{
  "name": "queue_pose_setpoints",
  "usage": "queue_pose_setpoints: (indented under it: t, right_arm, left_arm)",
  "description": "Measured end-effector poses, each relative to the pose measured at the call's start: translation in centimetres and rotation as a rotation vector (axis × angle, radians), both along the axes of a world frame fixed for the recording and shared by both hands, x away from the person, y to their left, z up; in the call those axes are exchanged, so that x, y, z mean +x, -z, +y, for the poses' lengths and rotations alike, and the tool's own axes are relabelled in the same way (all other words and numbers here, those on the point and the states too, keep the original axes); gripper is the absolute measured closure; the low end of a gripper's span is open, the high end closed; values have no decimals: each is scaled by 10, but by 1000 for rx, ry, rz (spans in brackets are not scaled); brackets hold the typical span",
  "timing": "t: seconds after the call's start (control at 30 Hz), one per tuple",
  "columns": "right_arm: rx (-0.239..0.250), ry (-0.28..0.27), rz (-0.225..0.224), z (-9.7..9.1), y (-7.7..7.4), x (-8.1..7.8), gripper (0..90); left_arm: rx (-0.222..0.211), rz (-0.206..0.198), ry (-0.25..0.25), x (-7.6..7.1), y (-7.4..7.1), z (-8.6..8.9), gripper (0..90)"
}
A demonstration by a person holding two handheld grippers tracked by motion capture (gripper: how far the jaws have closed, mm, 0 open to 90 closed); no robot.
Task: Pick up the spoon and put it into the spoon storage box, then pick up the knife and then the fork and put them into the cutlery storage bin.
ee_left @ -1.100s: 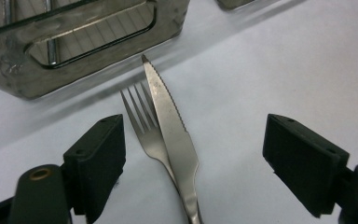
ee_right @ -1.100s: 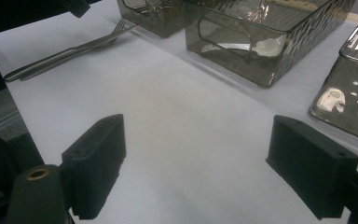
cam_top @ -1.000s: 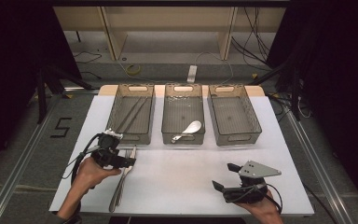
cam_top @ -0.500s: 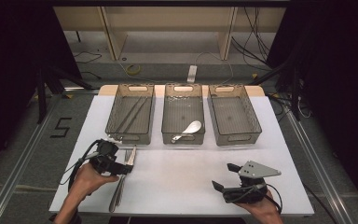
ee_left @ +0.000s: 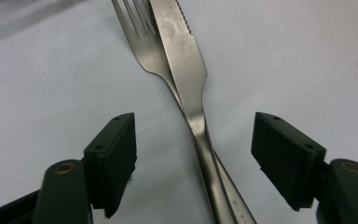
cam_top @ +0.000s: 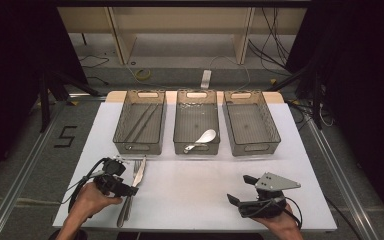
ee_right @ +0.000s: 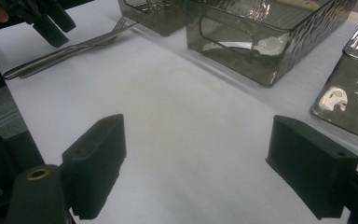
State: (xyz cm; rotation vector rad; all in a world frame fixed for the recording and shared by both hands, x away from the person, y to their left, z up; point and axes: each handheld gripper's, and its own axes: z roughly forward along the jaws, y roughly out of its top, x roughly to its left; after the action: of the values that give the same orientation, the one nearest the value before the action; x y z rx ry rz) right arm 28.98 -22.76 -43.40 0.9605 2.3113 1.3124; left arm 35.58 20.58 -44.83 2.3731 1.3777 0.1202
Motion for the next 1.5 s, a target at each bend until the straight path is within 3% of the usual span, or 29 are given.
queue_pose_setpoints:
  t: [0.7,0.9,1.07,1.5]
  right_arm:
    - [-6,-8,2,2,1,0,199]
    - [-16,-17,1,3,1,0,199]
    - [-19,-22,-3,5,0,0,200]
    - [-26,-23,0,7,0,0,200]
  left_arm:
    - [47,102,39,0,14,-5,522]
    - [58,97,43,2,15,-7,580]
    - [91,74,46,2,15,-8,694]
    - [55,101,18,8,15,-1,787]
